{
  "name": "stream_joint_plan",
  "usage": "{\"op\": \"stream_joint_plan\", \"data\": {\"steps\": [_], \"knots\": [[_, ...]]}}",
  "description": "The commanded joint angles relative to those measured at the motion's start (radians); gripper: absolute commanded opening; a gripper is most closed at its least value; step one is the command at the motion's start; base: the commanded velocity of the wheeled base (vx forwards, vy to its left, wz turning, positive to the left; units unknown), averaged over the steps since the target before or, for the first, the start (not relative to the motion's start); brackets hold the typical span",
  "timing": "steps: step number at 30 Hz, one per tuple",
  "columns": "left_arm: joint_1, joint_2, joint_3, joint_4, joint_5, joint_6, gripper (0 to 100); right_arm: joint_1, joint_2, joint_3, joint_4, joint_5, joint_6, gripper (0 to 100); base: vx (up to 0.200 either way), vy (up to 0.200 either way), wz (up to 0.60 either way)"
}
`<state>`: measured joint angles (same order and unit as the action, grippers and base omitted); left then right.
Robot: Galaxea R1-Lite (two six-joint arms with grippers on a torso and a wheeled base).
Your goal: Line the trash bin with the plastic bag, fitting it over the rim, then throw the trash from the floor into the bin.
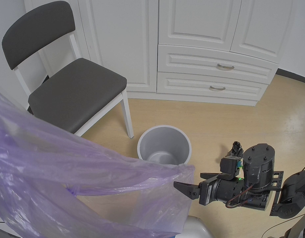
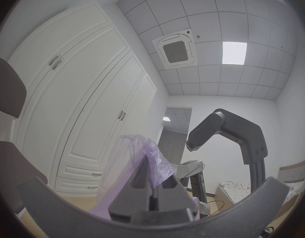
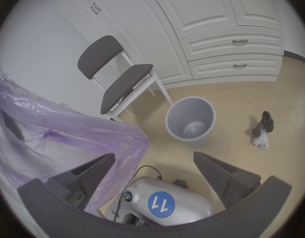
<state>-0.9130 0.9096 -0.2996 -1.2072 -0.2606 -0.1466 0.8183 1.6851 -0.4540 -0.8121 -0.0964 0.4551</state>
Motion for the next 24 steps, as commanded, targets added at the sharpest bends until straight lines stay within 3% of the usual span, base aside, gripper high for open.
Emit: {"op": "stream_joint_plan", "data": {"steps": [1, 8, 17, 24], "knots": [[-0.003, 0.002, 0.007, 0.0, -0.009, -0.002, 0, 0.01, -0.008, 0.002, -0.001, 0.012, 0.008, 100, 0.0, 0.0, 0.0], [-0.009, 0.003, 0.008, 0.0, -0.011, -0.004, 0, 0.03, 0.004, 0.034, -0.09, 0.055, 0.028, 100, 0.0, 0.0, 0.0], [-0.021, 0.002, 0.008, 0.0, -0.011, -0.004, 0, 0.024, 0.048, 0.06, -0.196, 0.056, 0.03, 100, 0.0, 0.0, 0.0], [-0.021, 0.0, 0.007, -0.002, -0.011, -0.004, 0, 0.024, 0.056, 0.092, -0.225, 0.136, 0.031, 100, 0.0, 0.0, 0.0]]}}
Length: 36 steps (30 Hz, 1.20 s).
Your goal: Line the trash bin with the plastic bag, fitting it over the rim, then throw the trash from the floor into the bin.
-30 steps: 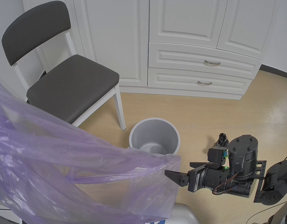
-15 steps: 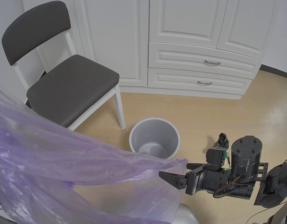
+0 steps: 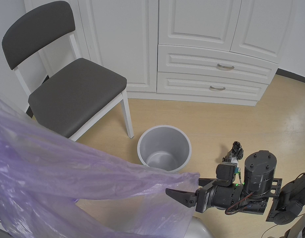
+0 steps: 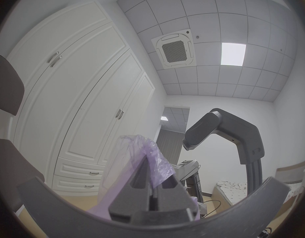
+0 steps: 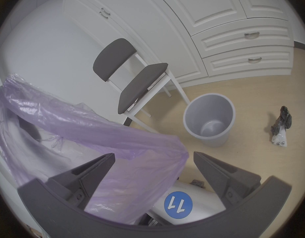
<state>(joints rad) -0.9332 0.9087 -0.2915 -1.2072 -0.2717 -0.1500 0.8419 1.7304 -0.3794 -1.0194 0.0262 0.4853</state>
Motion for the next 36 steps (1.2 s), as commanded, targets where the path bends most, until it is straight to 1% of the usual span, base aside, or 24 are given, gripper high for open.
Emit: {"op": "stream_joint_plan", "data": {"steps": [1, 2, 3, 7, 8, 9, 10, 11, 28, 33, 36], "knots": [[-0.003, 0.001, 0.0, -0.003, 0.0, 0.0, 0, 0.002, 0.018, 0.027, -0.044, 0.018, 0.001, 100, 0.0, 0.0, 0.0], [-0.003, 0.001, 0.0, -0.005, 0.0, 0.0, 0, 0.002, 0.021, 0.03, -0.053, 0.02, 0.001, 100, 0.0, 0.0, 0.0], [-0.003, 0.001, 0.0, -0.005, -0.001, 0.0, 0, 0.003, 0.038, 0.045, -0.1, 0.028, 0.001, 100, 0.0, 0.0, 0.0], [-0.003, -0.001, 0.008, -0.006, -0.024, 0.0, 0, 0.005, 0.13, 0.143, -0.375, 0.081, -0.008, 100, 0.0, 0.0, 0.0], [-0.003, -0.001, 0.008, -0.006, -0.024, 0.0, 0, 0.005, 0.133, 0.146, -0.386, 0.081, -0.008, 100, 0.0, 0.0, 0.0], [-0.003, -0.001, 0.008, -0.006, -0.027, 0.0, 0, 0.005, 0.181, 0.177, -0.512, 0.087, -0.01, 100, 0.0, 0.0, 0.0], [-0.003, -0.001, 0.008, -0.006, -0.027, 0.0, 0, 0.005, 0.181, 0.177, -0.512, 0.087, -0.01, 100, 0.0, 0.0, 0.0], [-0.003, 0.001, 0.011, -0.006, -0.027, 0.0, 0, 0.006, 0.235, 0.201, -0.551, 0.084, -0.013, 100, 0.0, 0.0, 0.0], [-0.003, 0.001, 0.011, -0.006, -0.029, 0.0, 0, 0.013, 0.235, 0.198, -0.551, 0.077, -0.024, 100, 0.0, 0.0, 0.0], [-0.003, 0.001, 0.011, -0.006, -0.029, 0.0, 0, 0.014, 0.196, 0.203, -0.551, 0.077, -0.024, 100, 0.0, 0.0, 0.0], [-0.003, 0.001, 0.011, -0.006, -0.029, 0.0, 0, 0.016, 0.19, 0.206, -0.551, 0.077, -0.042, 100, 0.0, 0.0, 0.0]]}}
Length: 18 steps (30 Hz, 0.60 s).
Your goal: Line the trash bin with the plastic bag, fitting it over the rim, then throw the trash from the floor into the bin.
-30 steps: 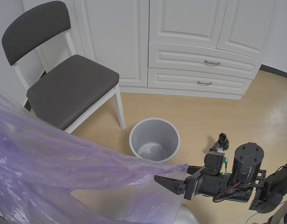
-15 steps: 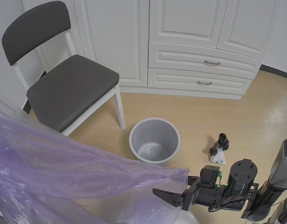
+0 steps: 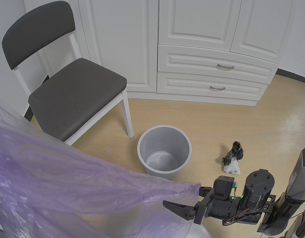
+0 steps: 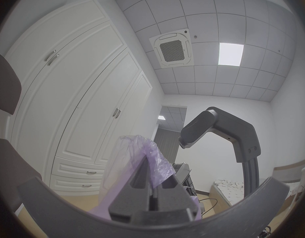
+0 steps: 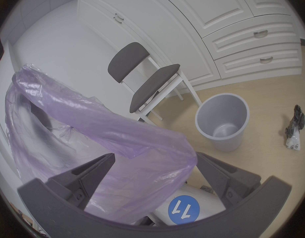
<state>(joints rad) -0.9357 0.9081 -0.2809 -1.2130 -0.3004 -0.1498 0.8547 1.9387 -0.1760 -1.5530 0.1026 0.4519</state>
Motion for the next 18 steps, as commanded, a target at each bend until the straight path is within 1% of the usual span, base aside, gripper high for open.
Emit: {"op": "stream_joint_plan", "data": {"steps": [1, 9, 13, 18], "knots": [[0.0, 0.002, 0.002, 0.0, 0.0, -0.001, 0, 0.003, -0.017, 0.003, -0.018, 0.0, -0.013, 100, 0.0, 0.0, 0.0], [0.0, 0.002, 0.002, 0.0, 0.0, -0.001, 0, 0.004, -0.018, 0.004, -0.018, 0.0, -0.019, 100, 0.0, 0.0, 0.0], [0.0, 0.003, 0.002, 0.0, 0.0, -0.001, 0, 0.023, -0.021, 0.007, -0.018, -0.001, -0.019, 100, 0.0, 0.0, 0.0], [0.0, 0.003, 0.003, 0.001, 0.0, -0.001, 0, 0.024, -0.026, 0.013, -0.018, -0.001, -0.039, 100, 0.0, 0.0, 0.0]]}}
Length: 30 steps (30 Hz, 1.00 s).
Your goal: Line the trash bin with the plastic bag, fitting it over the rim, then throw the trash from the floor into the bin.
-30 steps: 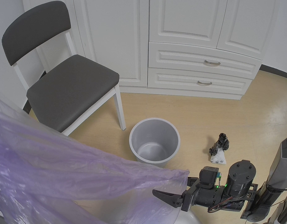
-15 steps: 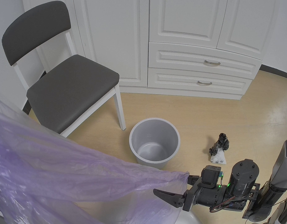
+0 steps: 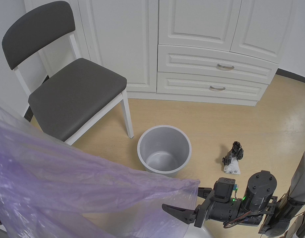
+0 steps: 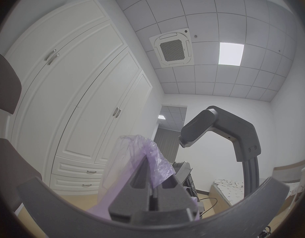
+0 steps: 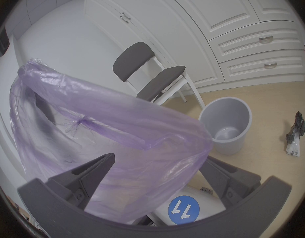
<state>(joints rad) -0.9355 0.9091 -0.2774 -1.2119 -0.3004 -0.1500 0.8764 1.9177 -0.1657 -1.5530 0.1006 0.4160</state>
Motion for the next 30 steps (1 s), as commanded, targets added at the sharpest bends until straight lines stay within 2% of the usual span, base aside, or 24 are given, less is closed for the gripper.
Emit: {"op": "stream_joint_plan", "data": {"steps": [1, 28, 29, 30], "knots": [[0.0, 0.002, 0.0, 0.0, 0.0, 0.0, 0, 0.003, -0.005, 0.003, -0.018, 0.001, -0.003, 100, 0.0, 0.0, 0.0], [-0.005, 0.004, 0.004, -0.001, -0.003, 0.0, 0, 0.044, 0.023, -0.003, -0.018, -0.004, -0.002, 100, 0.0, 0.0, 0.0], [-0.005, 0.004, 0.006, -0.001, -0.002, 0.0, 0, 0.042, 0.021, -0.003, -0.018, -0.004, -0.002, 0, 0.0, 0.0, 0.0], [-0.005, 0.004, 0.006, -0.001, -0.002, 0.0, 0, 0.042, 0.021, -0.003, -0.018, -0.004, -0.002, 0, 0.0, 0.0, 0.0]]}}
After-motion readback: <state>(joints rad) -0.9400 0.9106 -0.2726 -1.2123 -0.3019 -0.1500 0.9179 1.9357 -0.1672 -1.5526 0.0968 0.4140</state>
